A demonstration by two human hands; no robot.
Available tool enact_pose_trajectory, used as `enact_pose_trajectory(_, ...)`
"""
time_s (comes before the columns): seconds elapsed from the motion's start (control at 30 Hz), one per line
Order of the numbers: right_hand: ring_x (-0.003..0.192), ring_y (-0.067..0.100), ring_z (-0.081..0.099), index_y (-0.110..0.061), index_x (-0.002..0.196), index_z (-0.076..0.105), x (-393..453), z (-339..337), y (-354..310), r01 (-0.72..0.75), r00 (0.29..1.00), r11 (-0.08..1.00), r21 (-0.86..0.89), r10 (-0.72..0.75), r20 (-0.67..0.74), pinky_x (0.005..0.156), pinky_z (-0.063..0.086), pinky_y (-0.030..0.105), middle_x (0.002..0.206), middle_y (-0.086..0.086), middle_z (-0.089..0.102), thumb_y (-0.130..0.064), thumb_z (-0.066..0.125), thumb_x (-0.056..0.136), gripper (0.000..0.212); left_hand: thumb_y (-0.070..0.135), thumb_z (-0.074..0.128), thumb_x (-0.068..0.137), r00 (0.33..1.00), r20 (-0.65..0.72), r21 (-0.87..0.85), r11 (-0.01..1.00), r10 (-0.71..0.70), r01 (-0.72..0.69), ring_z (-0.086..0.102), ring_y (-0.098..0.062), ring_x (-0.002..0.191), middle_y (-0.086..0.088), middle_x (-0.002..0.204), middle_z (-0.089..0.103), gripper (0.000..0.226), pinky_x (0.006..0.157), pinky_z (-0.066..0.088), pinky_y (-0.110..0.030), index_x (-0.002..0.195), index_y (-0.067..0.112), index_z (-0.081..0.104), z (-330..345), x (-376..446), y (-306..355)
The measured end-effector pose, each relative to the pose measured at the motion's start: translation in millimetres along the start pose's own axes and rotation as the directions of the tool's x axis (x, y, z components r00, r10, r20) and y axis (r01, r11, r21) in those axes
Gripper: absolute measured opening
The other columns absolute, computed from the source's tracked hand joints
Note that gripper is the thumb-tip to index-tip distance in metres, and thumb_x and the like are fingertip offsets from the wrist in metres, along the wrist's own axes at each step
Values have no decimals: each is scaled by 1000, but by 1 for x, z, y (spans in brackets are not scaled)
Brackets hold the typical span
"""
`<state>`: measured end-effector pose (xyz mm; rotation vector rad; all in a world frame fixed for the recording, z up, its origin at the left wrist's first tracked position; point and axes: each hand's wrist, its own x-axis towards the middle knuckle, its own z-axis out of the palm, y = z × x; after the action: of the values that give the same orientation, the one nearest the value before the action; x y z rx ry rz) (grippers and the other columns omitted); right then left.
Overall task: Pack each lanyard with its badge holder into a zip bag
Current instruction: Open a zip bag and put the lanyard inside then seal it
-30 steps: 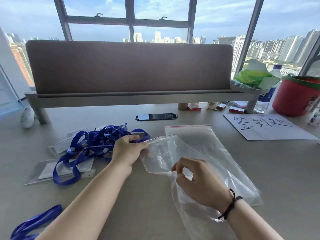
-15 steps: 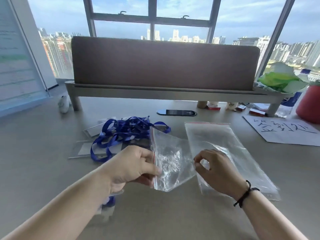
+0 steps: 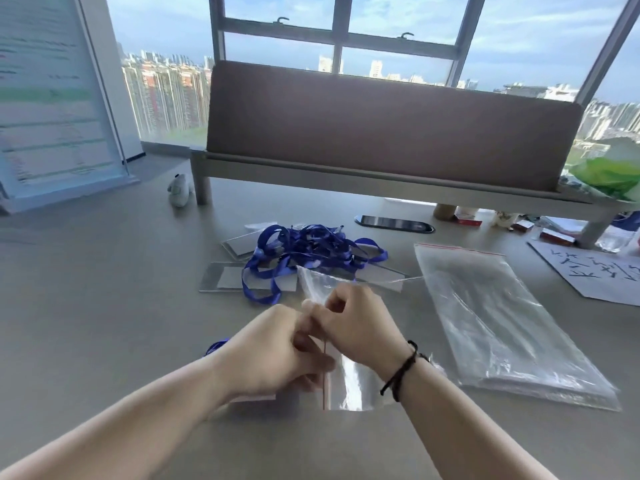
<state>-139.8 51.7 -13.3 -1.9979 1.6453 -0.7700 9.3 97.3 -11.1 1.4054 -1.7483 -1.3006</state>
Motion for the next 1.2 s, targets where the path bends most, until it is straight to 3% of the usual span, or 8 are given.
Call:
enact_pose_trajectory(0.3,61,2,56,-24,75,65,-9,17,19,13,997,1000,14,-14,76,58,45,19,67,-11,65,-39,67,88,20,33,84,77,923,-122,304,899,366,-316,62,-6,66,14,78,71,21,64,53,-26,96,31,78,-53,-6,-18)
enact_pose_trajectory(0.37,63,1,58,-28,79,65,-14,20,18,29,997,999,-28,-26,73,59,47,18,68,-15,66,-36,69,83,9,53,82,70,902,-115,415,845,416,-337,62,-3,87,20,97,69,40,79,51,-24,106,37,74,-66,-9,-26)
enact_pose_trajectory(0.47,69,2,59,-33,86,62,-18,23,15,56,996,991,-122,-46,81,66,51,25,71,-17,65,-36,69,77,12,87,68,57,958,86,691,677,272,-255,27,13,135,35,143,37,102,112,24,-11,146,48,38,-75,-9,-38)
enact_pose_trajectory(0.6,75,2,59,-34,93,62,-20,20,14,49,997,988,-148,-38,72,71,52,28,72,-16,64,-38,71,77,19,93,65,49,986,168,812,566,9,-144,-9,3,148,22,163,-6,143,117,-3,-14,158,35,-9,-69,-11,-46)
enact_pose_trajectory(0.83,71,3,59,-30,92,67,-17,10,20,13,998,989,-150,-4,59,71,54,29,71,-13,63,-44,78,74,25,81,33,88,969,132,834,506,207,-222,16,-3,147,17,160,20,83,115,28,-22,156,35,19,-59,-13,-47)
enact_pose_trajectory(0.97,72,2,58,-30,93,67,-16,10,22,-2,999,989,-145,9,43,71,53,28,71,-12,61,-46,78,74,27,47,22,100,967,99,938,301,235,-170,62,-33,121,-19,136,60,63,93,56,-38,142,11,52,-34,-6,-54)
enact_pose_trajectory(1.1,70,2,57,-30,95,67,-18,11,21,14,999,988,-152,-8,40,70,53,27,69,-12,61,-44,76,75,26,39,-1,102,994,81,975,203,77,-95,15,-37,152,-22,165,10,62,122,20,-41,157,12,-11,-16,-5,-46)
enact_pose_trajectory(1.2,71,1,57,-33,96,66,-18,11,20,22,999,989,-149,-15,50,65,47,20,71,-12,62,-43,76,77,24,20,13,102,983,28,983,172,180,-60,36,-42,142,-28,157,28,60,110,40,-47,156,9,-11,-18,-1,-49)
